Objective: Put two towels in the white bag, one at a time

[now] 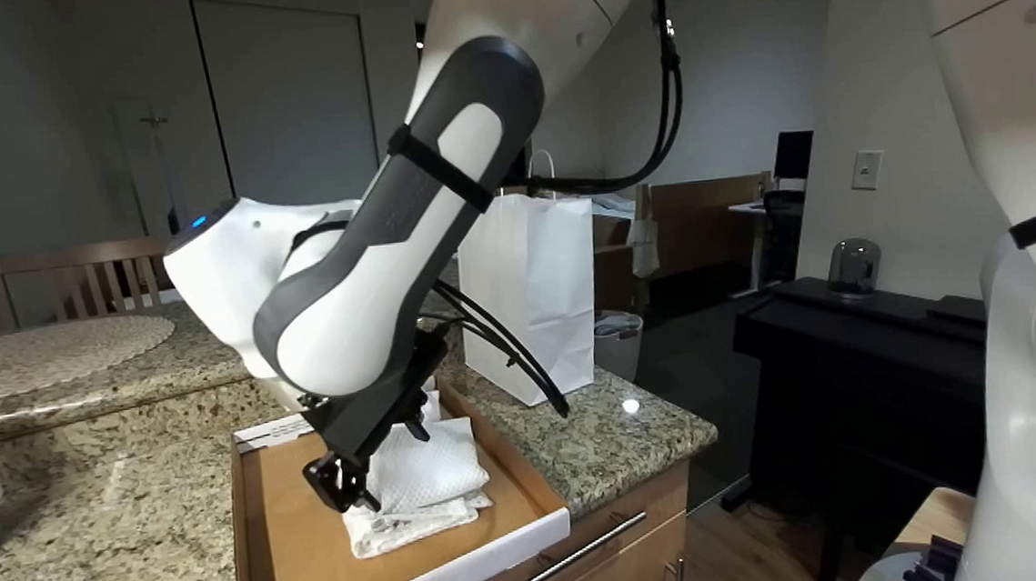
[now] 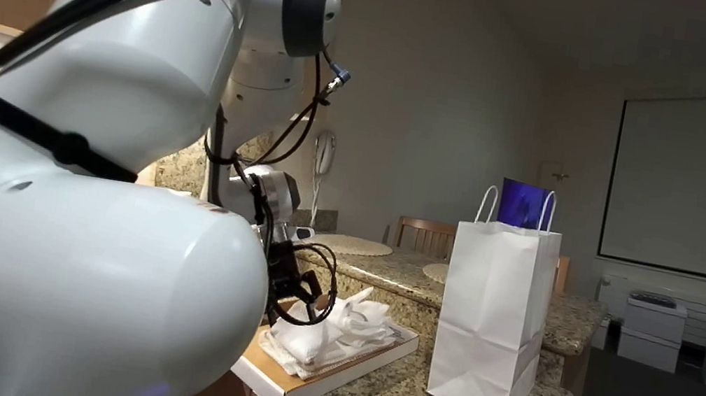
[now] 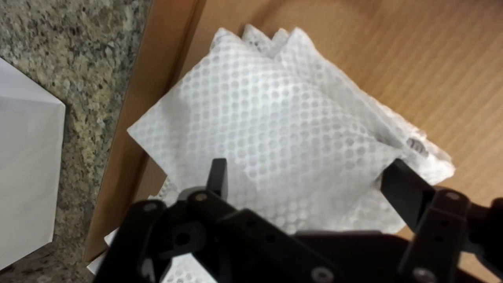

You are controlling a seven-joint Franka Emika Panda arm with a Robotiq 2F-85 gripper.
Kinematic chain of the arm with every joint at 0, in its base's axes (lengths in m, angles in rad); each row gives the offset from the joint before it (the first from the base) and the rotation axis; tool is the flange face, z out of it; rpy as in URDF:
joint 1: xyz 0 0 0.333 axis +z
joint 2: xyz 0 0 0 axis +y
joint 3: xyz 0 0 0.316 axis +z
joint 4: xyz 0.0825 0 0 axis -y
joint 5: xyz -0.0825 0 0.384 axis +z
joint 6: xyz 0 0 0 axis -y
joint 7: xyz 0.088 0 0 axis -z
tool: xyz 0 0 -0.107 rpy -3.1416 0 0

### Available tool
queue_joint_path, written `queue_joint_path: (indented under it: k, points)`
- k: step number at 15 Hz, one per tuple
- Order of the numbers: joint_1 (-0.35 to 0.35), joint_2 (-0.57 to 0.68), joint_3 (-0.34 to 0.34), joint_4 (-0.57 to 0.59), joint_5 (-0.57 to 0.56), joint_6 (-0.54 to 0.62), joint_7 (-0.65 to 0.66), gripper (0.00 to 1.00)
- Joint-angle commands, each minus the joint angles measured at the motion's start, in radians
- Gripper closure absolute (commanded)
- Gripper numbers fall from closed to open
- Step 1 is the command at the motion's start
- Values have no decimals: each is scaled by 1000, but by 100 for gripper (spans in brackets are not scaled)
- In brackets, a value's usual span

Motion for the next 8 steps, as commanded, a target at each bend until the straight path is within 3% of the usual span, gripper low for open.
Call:
queue_joint_path:
  k: [1, 8]
  points:
    - [7, -24, 9, -37, 1, -11, 43, 0]
    - [14, -65, 43, -56, 8, 12, 48, 0]
